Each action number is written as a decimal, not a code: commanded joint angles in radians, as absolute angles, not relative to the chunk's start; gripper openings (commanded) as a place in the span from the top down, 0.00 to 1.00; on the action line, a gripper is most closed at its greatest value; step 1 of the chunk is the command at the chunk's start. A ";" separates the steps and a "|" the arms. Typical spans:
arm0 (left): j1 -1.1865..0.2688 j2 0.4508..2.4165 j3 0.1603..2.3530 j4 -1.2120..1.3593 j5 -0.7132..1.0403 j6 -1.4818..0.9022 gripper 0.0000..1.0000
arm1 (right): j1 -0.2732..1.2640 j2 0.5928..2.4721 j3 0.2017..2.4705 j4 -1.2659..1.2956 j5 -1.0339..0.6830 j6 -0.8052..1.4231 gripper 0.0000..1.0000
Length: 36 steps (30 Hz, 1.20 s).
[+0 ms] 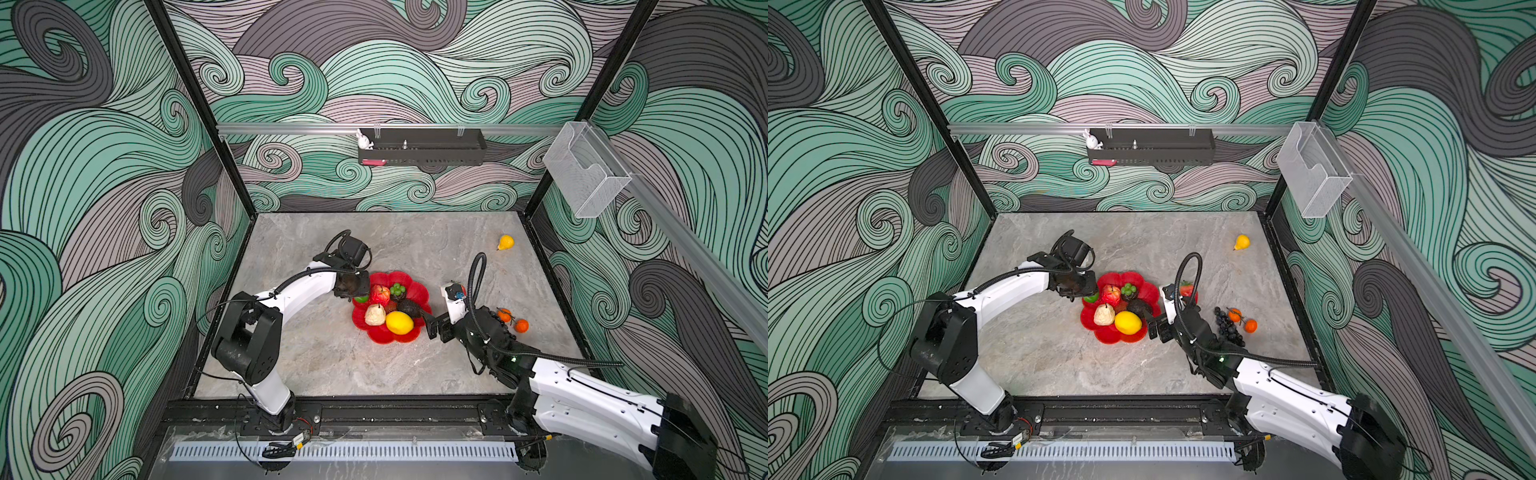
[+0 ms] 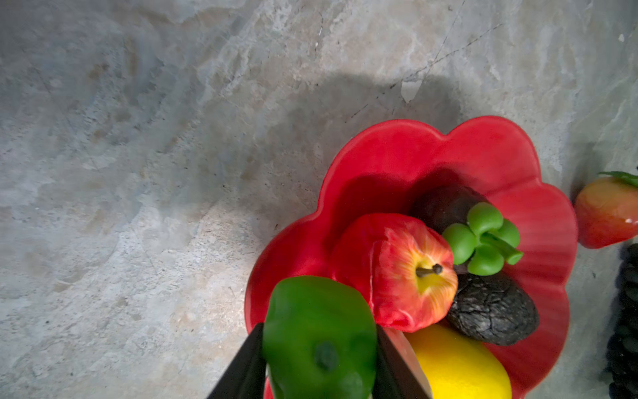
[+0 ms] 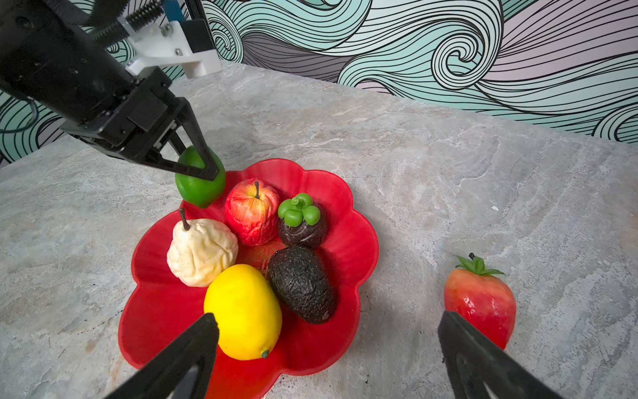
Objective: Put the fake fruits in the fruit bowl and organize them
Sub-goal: 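Lower the lime into the bowl with the left gripper while the right arm withdraws, then open and withdraw the left gripper while the right gripper moves to the strawberry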
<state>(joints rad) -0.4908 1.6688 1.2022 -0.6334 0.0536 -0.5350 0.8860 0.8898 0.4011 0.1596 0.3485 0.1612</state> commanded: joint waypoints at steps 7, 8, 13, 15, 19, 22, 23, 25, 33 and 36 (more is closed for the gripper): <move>-0.484 1.717 1.230 -0.637 0.103 -0.560 0.54 | 0.878 0.902 0.405 0.170 0.354 0.169 0.00; -0.482 1.719 1.230 -0.638 0.103 -0.561 0.53 | 0.879 0.903 0.406 0.171 0.354 0.169 0.00; -0.484 1.718 1.226 -0.633 0.111 -0.560 0.46 | 0.878 0.904 0.406 0.172 0.354 0.168 0.00; -0.483 1.714 1.226 -0.636 0.109 -0.561 0.44 | 0.879 0.904 0.406 0.172 0.354 0.169 0.00; -0.482 1.692 1.220 -0.637 0.105 -0.564 0.41 | 0.878 0.904 0.406 0.170 0.357 0.169 0.00; -0.482 1.663 1.214 -0.647 0.097 -0.568 0.40 | 0.870 0.905 0.415 0.140 0.372 0.189 0.00; -0.482 1.651 1.209 -0.647 0.094 -0.569 0.40 | 0.866 0.908 0.422 0.125 0.376 0.198 0.00; -0.483 1.619 1.195 -0.647 0.085 -0.575 0.38 | 0.848 0.910 0.435 0.096 0.381 0.218 0.00; -0.481 1.401 1.083 -0.616 0.018 -0.594 0.32 | 0.725 0.887 0.479 -0.045 0.338 0.289 0.02; -0.481 1.252 0.977 -0.555 -0.027 -0.594 0.30 | 0.669 0.898 0.526 -0.140 0.332 0.303 0.02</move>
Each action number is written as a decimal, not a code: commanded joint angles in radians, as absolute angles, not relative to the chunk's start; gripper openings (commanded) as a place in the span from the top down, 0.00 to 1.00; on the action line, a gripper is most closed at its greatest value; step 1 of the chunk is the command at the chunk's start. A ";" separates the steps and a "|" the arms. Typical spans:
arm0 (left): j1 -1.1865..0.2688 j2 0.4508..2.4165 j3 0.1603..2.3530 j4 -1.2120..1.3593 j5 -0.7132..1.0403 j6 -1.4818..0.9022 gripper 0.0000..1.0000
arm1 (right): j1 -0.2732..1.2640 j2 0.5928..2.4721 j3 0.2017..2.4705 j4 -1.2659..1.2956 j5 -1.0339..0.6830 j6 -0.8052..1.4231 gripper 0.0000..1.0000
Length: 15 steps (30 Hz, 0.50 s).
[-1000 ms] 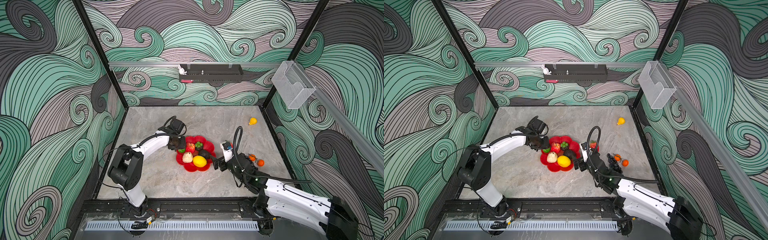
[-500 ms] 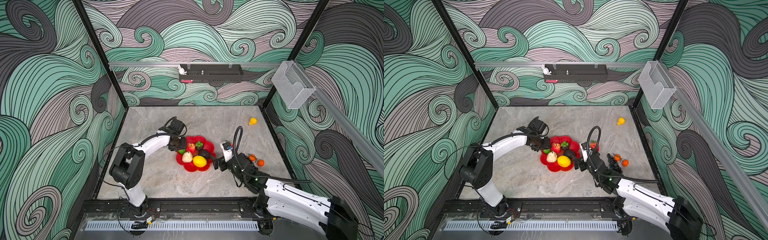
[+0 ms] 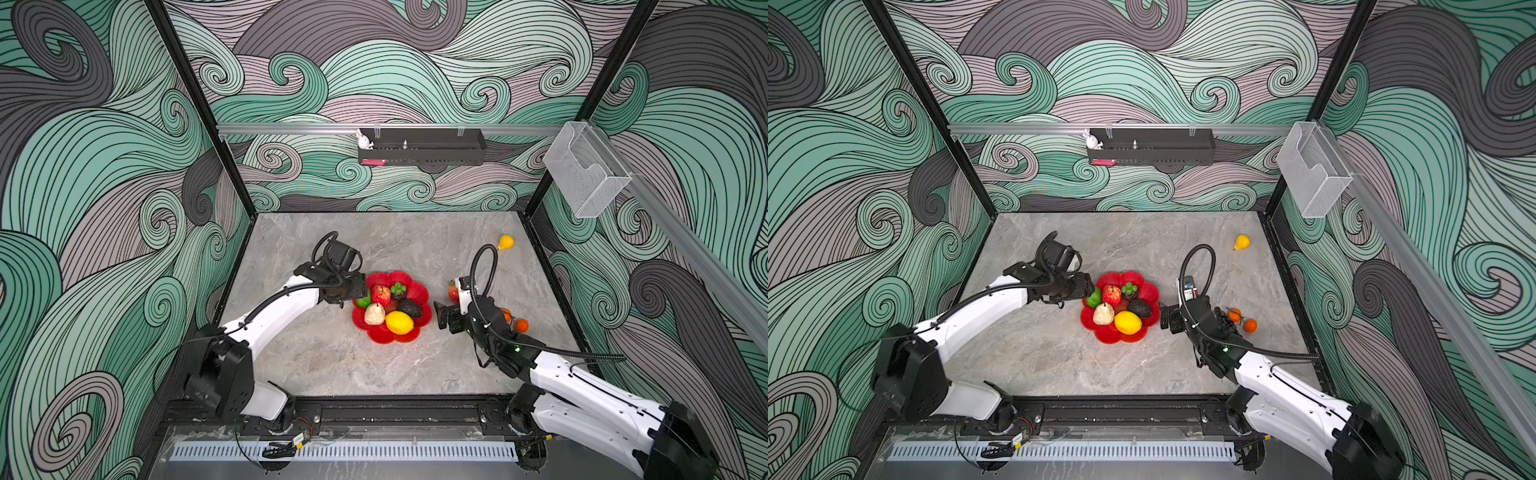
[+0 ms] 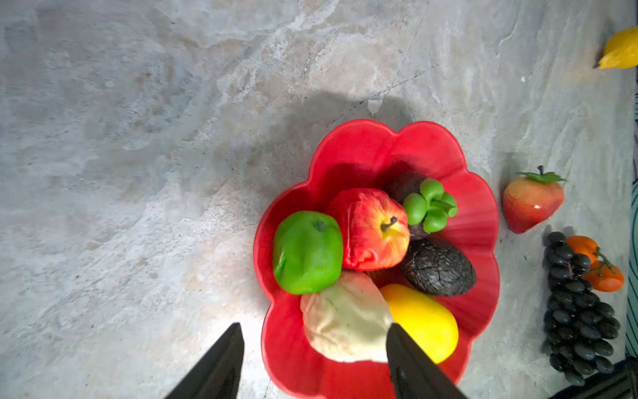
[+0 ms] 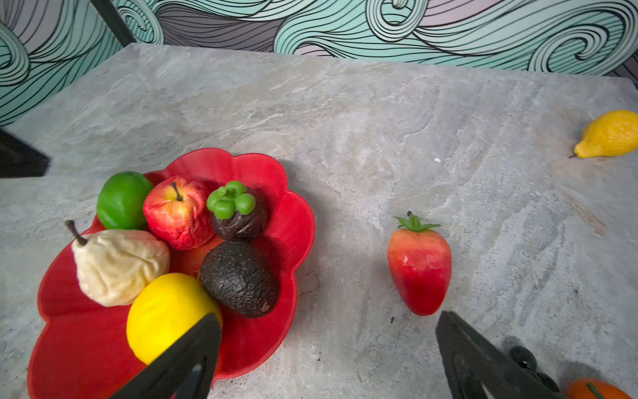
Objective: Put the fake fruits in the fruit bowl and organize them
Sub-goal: 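Open and withdraw the left gripper while the right gripper moves to the strawberry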
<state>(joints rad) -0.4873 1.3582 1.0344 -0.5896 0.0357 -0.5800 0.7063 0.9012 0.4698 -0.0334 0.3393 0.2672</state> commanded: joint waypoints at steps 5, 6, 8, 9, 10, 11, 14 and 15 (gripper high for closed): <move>-0.479 0.983 0.758 -0.441 -0.112 -0.577 0.25 | 0.565 0.951 0.583 -0.244 0.273 0.336 0.03; -0.479 0.920 0.709 -0.417 -0.131 -0.577 0.25 | 0.540 0.970 0.594 -0.260 0.256 0.342 0.03; -0.479 0.814 0.619 -0.373 -0.158 -0.587 0.24 | 0.503 1.015 0.615 -0.280 0.224 0.348 0.03; -0.480 0.758 0.572 -0.342 -0.166 -0.592 0.23 | 0.479 1.043 0.626 -0.287 0.208 0.348 0.03; -0.479 0.703 0.525 -0.314 -0.168 -0.584 0.22 | 0.459 1.075 0.641 -0.298 0.194 0.350 0.03; -0.479 0.659 0.490 -0.298 -0.170 -0.582 0.22 | 0.443 1.104 0.655 -0.304 0.178 0.351 0.03; -0.480 0.534 0.404 -0.281 -0.180 -0.562 0.19 | 0.401 1.201 0.705 -0.316 0.127 0.343 0.03; -0.479 0.502 0.382 -0.280 -0.181 -0.552 0.19 | 0.387 1.237 0.721 -0.317 0.110 0.342 0.03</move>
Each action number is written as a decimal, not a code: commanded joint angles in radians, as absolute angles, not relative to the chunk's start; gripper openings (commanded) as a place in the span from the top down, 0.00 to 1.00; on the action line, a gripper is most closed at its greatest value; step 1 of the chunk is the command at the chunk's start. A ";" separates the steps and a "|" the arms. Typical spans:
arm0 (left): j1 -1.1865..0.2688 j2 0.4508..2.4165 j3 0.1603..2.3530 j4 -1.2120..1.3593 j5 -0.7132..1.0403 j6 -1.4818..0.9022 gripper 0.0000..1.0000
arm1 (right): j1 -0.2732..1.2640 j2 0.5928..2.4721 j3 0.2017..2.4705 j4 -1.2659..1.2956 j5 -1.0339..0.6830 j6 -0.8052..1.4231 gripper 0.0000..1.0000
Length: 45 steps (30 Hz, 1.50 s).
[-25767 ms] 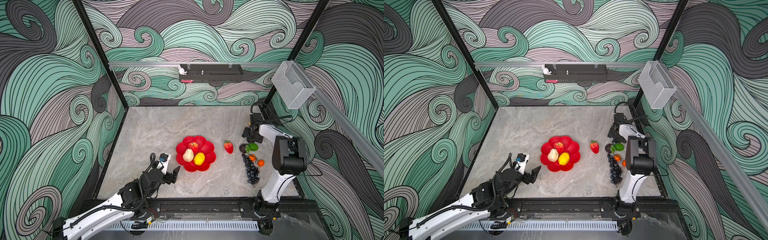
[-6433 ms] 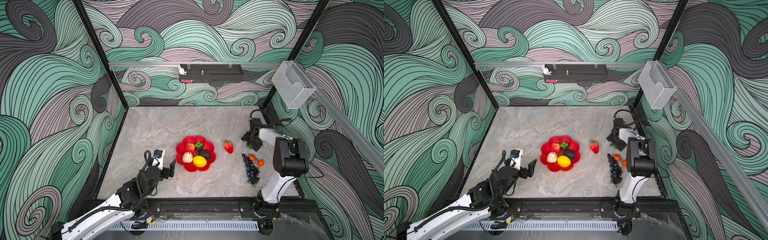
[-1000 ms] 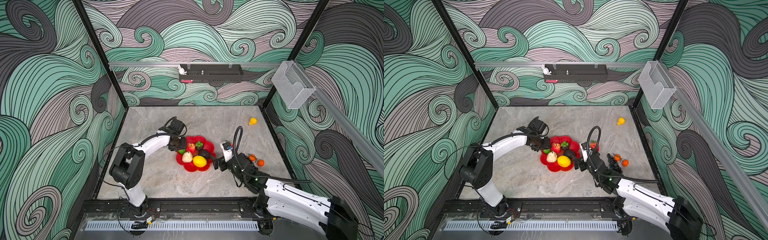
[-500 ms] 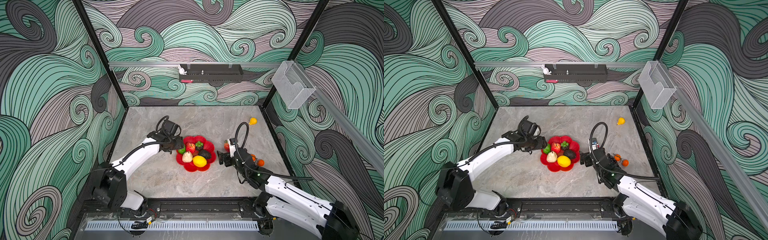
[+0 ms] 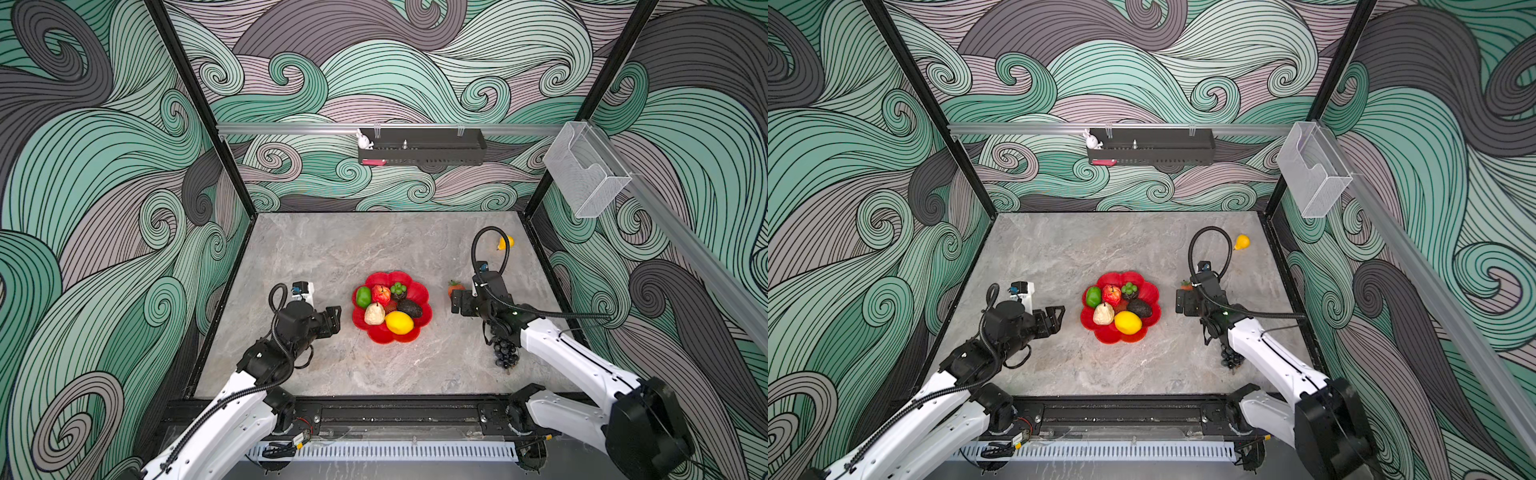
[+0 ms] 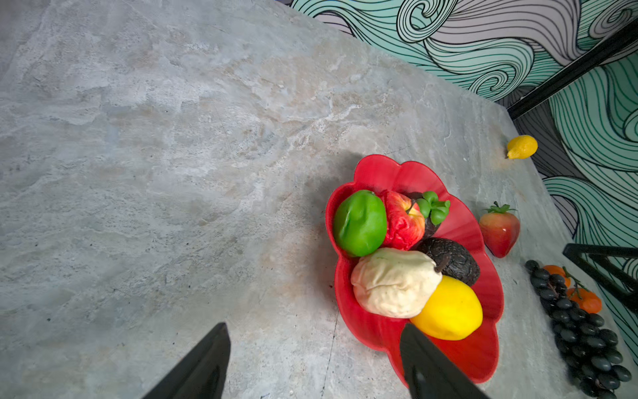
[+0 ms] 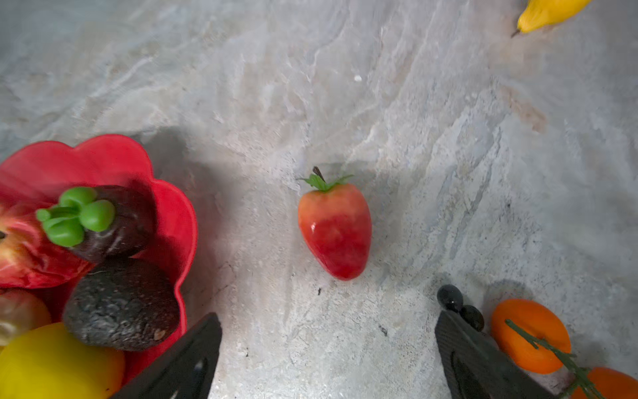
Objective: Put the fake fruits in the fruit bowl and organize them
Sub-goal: 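Open and withdraw the left gripper while the right gripper moves to the strawberry, then lower the right gripper onto the red strawberry and grasp it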
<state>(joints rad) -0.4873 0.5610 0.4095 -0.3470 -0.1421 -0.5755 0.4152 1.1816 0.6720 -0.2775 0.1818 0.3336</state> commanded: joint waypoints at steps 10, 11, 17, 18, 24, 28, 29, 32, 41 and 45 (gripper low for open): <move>-0.479 0.345 0.259 -0.234 -0.130 -0.457 0.14 | 0.336 1.506 0.878 -0.349 0.066 0.324 0.05; -0.479 0.344 0.253 -0.223 -0.135 -0.458 0.14 | 0.336 1.523 0.889 -0.351 0.066 0.321 0.05; -0.479 0.402 0.265 -0.205 -0.161 -0.481 0.13 | 0.335 1.630 0.959 -0.396 0.097 0.313 0.12; -0.479 0.413 0.267 -0.201 -0.161 -0.484 0.13 | 0.334 1.645 0.968 -0.400 0.102 0.312 0.13; -0.479 0.434 0.267 -0.183 -0.158 -0.492 0.12 | 0.334 1.711 1.003 -0.416 0.117 0.311 0.17; -0.479 0.442 0.265 -0.178 -0.161 -0.492 0.12 | 0.334 1.737 1.016 -0.420 0.117 0.305 0.21; -0.479 0.443 0.265 -0.176 -0.161 -0.493 0.12 | 0.334 1.743 1.018 -0.419 0.117 0.305 0.22; -0.479 0.452 0.265 -0.174 -0.164 -0.493 0.11 | 0.334 1.755 1.023 -0.419 0.116 0.300 0.25; -0.479 0.474 0.267 -0.167 -0.172 -0.492 0.10 | 0.335 1.757 1.020 -0.410 0.097 0.281 0.39; -0.480 0.498 0.278 -0.173 -0.178 -0.492 0.10 | 0.336 1.720 0.999 -0.390 0.078 0.274 0.42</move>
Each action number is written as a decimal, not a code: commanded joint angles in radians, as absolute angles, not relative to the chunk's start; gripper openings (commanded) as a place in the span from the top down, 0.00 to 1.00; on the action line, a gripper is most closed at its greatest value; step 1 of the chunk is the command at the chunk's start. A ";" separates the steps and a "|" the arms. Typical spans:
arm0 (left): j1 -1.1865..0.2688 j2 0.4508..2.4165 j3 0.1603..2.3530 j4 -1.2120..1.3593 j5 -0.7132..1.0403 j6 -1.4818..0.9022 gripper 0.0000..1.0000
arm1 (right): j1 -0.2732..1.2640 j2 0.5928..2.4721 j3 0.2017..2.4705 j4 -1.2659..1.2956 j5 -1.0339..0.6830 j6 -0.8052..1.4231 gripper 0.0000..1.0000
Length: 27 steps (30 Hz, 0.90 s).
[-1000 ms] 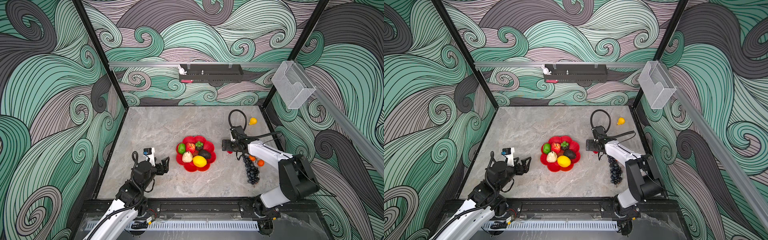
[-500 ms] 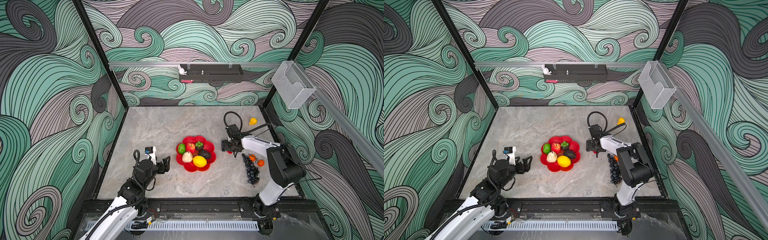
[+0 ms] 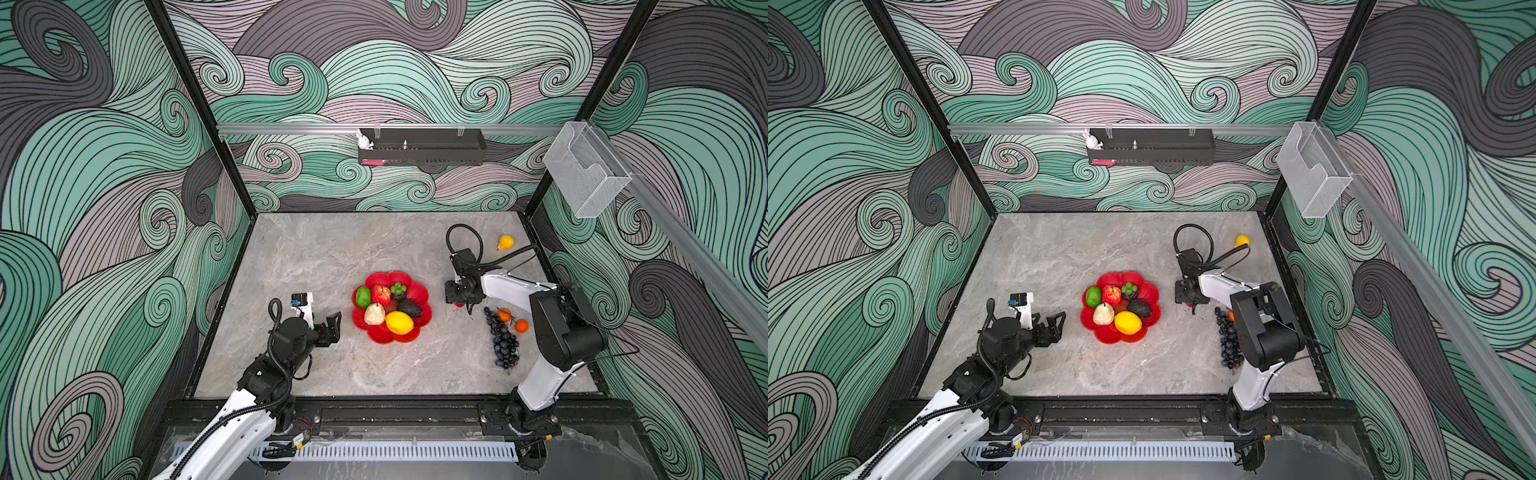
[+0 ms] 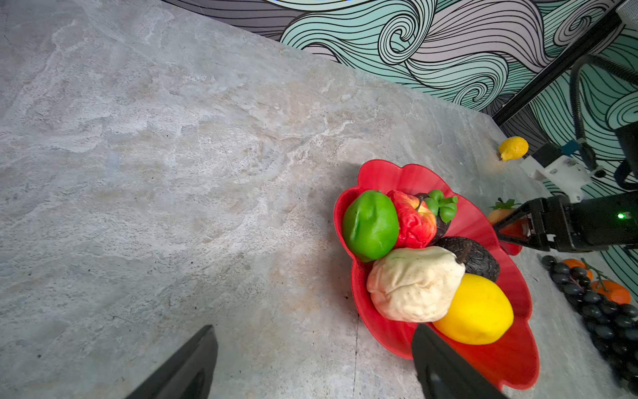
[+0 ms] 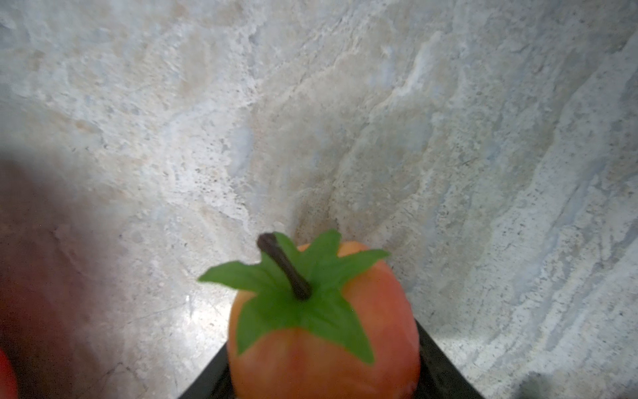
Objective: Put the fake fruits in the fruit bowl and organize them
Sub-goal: 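Lower the right gripper onto the red strawberry and grasp it, then carry the strawberry toward the bowl with the right gripper while the left gripper approaches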
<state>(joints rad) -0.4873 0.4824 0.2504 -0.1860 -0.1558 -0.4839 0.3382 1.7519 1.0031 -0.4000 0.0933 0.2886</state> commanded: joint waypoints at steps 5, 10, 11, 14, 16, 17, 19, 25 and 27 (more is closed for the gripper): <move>-0.480 0.522 0.281 -0.163 -0.172 -0.494 0.10 | 0.355 1.628 0.953 -0.351 0.050 0.269 0.44; -0.479 0.549 0.285 -0.158 -0.165 -0.491 0.09 | 0.401 1.500 0.900 -0.310 0.037 0.261 0.46; -0.479 0.550 0.287 -0.158 -0.161 -0.490 0.09 | 0.413 1.469 0.889 -0.310 0.035 0.261 0.46; -0.479 0.548 0.290 -0.168 -0.158 -0.494 0.09 | 0.441 1.366 0.838 -0.296 0.020 0.269 0.47; -0.480 0.536 0.285 -0.173 -0.150 -0.504 0.09 | 0.466 1.293 0.801 -0.285 -0.004 0.271 0.47; -0.479 0.529 0.285 -0.178 -0.146 -0.517 0.10 | 0.480 1.257 0.783 -0.283 -0.015 0.271 0.47; -0.479 0.517 0.290 -0.200 -0.135 -0.555 0.10 | 0.515 1.198 0.747 -0.272 -0.040 0.265 0.47; -0.479 0.442 0.322 -0.226 -0.066 -0.575 0.10 | 0.631 1.081 0.639 -0.202 -0.083 0.247 0.47; -0.479 0.464 0.343 -0.221 0.004 -0.579 0.10 | 0.667 1.053 0.603 -0.160 -0.096 0.252 0.47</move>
<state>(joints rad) -0.4873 0.4545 0.2832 -0.2165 -0.0837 -0.5568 0.6312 1.0840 0.6392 -0.2295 -0.0605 0.2619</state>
